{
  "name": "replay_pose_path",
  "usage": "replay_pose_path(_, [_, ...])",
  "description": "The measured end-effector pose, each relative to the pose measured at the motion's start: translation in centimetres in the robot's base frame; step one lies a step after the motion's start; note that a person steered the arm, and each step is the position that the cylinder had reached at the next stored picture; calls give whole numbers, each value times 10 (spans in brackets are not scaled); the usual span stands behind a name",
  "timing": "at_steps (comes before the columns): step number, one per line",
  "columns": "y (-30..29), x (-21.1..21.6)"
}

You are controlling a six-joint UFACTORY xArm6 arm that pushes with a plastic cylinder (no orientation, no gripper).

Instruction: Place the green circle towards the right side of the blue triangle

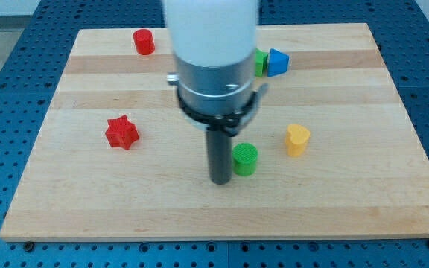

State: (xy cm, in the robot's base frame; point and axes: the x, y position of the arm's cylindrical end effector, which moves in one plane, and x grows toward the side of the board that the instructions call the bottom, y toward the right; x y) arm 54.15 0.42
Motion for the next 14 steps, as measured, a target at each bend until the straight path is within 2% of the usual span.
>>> replay_pose_path(3, [76, -25])
replay_pose_path(8, [52, -69])
replay_pose_path(10, [72, -115])
replay_pose_path(13, [50, -124])
replay_pose_path(14, [62, -134])
